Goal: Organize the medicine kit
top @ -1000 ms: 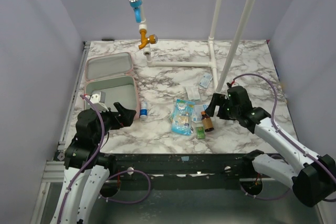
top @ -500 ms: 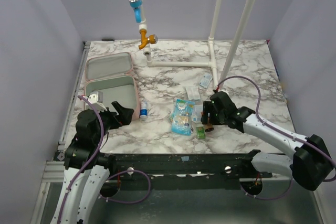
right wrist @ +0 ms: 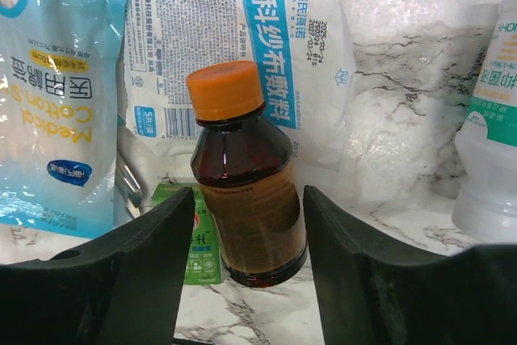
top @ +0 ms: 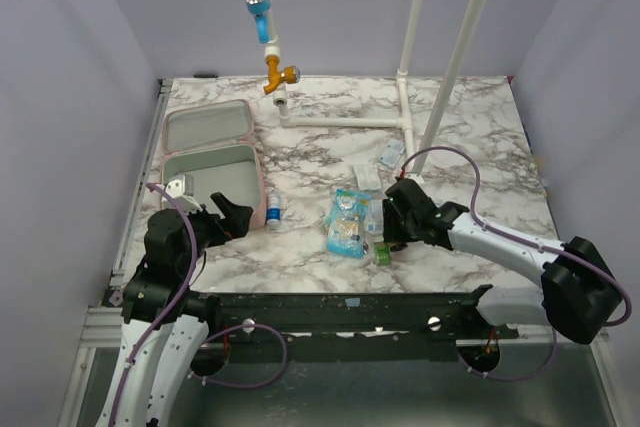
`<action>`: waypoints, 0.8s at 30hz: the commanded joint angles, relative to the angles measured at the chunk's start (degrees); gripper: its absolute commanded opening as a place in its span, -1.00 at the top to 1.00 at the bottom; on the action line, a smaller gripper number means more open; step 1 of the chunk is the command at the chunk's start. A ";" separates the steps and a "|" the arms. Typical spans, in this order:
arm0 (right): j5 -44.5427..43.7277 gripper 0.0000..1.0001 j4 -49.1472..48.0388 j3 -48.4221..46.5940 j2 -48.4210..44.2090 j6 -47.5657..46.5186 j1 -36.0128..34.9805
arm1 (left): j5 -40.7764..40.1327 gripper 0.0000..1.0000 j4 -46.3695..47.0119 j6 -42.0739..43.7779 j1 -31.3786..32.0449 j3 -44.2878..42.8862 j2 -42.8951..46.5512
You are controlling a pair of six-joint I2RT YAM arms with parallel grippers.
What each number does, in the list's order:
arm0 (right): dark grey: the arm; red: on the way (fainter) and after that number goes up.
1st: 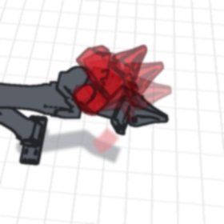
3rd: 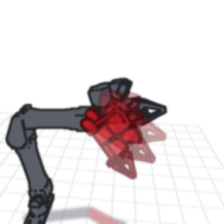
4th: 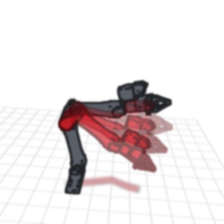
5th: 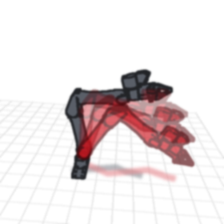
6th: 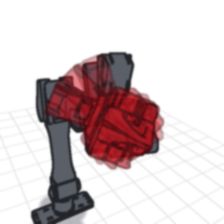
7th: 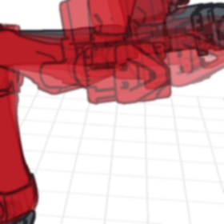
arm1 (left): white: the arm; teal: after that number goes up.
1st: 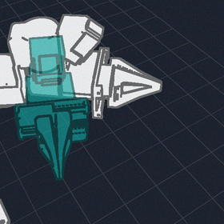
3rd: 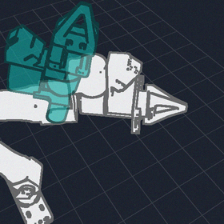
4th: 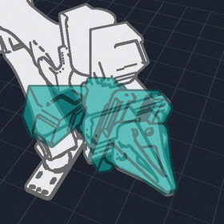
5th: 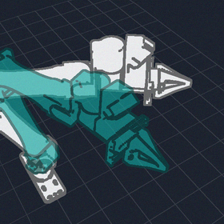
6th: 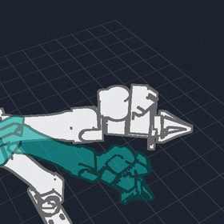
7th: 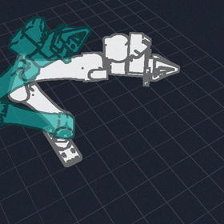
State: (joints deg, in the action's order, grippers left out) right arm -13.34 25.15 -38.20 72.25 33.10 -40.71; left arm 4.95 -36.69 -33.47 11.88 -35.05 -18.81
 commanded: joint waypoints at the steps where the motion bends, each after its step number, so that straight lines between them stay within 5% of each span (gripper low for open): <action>1: -2.92 -0.12 -0.98 -1.60 1.73 0.42 -0.76 | -3.91 -0.97 -2.22 -1.42 0.27 -2.03 0.06; 9: -2.92 0.33 -1.83 -1.71 2.76 0.12 -1.03 | -8.03 -0.97 -4.48 -2.04 0.21 -3.64 -3.78; 24: -2.87 0.36 2.34 -6.55 -6.83 -2.31 -1.03 | -18.84 -0.97 -12.37 1.82 -6.06 -13.39 -16.16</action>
State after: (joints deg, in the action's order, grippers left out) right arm -15.59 26.70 -41.93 67.64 32.21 -41.30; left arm -7.55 -44.88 -33.91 8.27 -44.45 -31.35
